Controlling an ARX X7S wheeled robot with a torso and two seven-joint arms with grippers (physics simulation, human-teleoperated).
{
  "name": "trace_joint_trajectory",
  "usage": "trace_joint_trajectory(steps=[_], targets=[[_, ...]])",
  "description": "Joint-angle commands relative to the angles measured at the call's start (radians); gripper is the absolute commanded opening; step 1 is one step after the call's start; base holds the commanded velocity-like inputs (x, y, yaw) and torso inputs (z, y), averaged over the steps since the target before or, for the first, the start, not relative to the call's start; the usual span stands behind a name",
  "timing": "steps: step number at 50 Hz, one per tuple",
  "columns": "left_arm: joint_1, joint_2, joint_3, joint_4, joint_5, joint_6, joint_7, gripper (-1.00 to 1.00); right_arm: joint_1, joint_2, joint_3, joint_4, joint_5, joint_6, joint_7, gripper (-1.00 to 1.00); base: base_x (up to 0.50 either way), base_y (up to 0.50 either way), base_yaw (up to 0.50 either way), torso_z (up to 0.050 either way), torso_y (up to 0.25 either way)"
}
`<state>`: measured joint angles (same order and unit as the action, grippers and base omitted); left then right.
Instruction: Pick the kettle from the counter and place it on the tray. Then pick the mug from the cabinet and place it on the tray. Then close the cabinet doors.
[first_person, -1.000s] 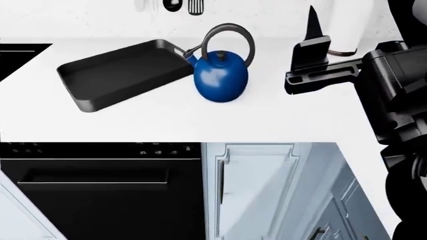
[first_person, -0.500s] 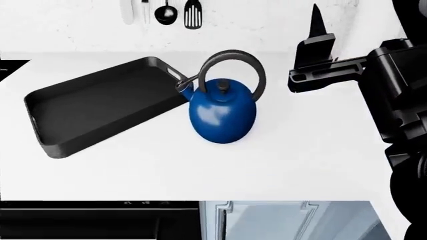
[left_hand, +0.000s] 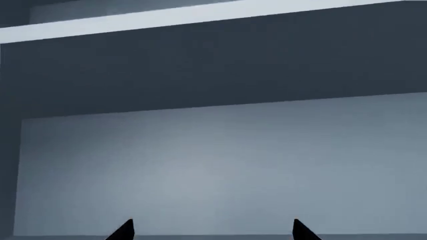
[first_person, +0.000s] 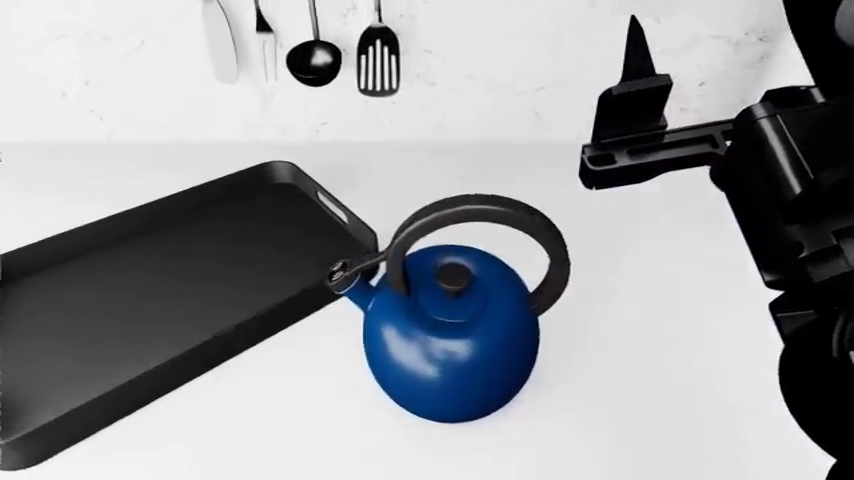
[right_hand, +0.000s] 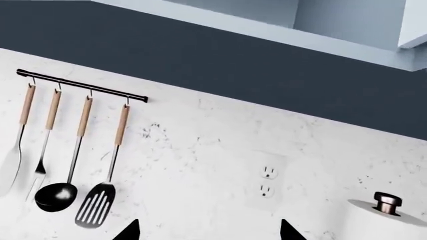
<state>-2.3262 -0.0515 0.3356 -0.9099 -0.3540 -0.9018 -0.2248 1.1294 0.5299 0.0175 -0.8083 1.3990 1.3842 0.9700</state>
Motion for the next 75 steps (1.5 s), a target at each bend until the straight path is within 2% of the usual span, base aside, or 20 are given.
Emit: trace_joint_trajectory(steps=[1,11,26,43,50,58,72,73,75], targets=[[0.017,-0.004,0.002,0.014,-0.005,-0.005,-0.006,1.00,-0.020,0.013,-0.009,-0.005,-0.020,-0.025,-0.016,1.00,0.50,0.00,0.00,0.000,0.000],[0.042,-0.009,0.015,0.016,-0.005,-0.008,-0.011,1.00,-0.048,0.021,-0.021,-0.009,-0.060,-0.053,-0.041,1.00,0.50,0.00,0.00,0.000,0.001],[0.107,-0.011,0.027,-0.029,-0.021,-0.158,-0.053,1.00,-0.093,0.030,-0.042,-0.018,-0.124,-0.097,-0.080,1.00,0.00,0.00,0.00,0.000,0.001],[0.177,-0.031,0.047,0.008,-0.028,-0.198,-0.066,1.00,-0.117,0.036,-0.071,-0.016,-0.170,-0.130,-0.106,1.00,0.00,0.00,0.00,0.000,0.000],[0.188,-0.036,0.041,-0.034,-0.029,-0.228,-0.089,1.00,-0.124,0.039,-0.080,-0.014,-0.185,-0.142,-0.114,1.00,0.00,0.00,0.00,0.000,0.000],[0.171,-0.036,-0.003,-0.163,-0.045,-0.300,-0.131,1.00,-0.121,0.039,-0.089,-0.010,-0.186,-0.146,-0.110,1.00,0.00,0.00,0.00,0.000,0.000],[0.297,-0.064,-0.016,-0.083,-0.077,-0.384,-0.150,1.00,-0.130,0.041,-0.105,-0.008,-0.201,-0.163,-0.116,1.00,0.00,0.00,0.00,0.000,0.000],[0.306,-0.065,-0.017,-0.079,-0.078,-0.385,-0.151,-1.00,-0.131,0.041,-0.107,-0.007,-0.205,-0.165,-0.119,1.00,0.00,0.00,0.00,0.000,0.000],[0.320,-0.067,-0.019,-0.069,-0.082,-0.387,-0.154,-1.00,-0.133,0.041,-0.112,-0.004,-0.214,-0.171,-0.124,1.00,0.00,0.00,0.00,0.000,0.000]])
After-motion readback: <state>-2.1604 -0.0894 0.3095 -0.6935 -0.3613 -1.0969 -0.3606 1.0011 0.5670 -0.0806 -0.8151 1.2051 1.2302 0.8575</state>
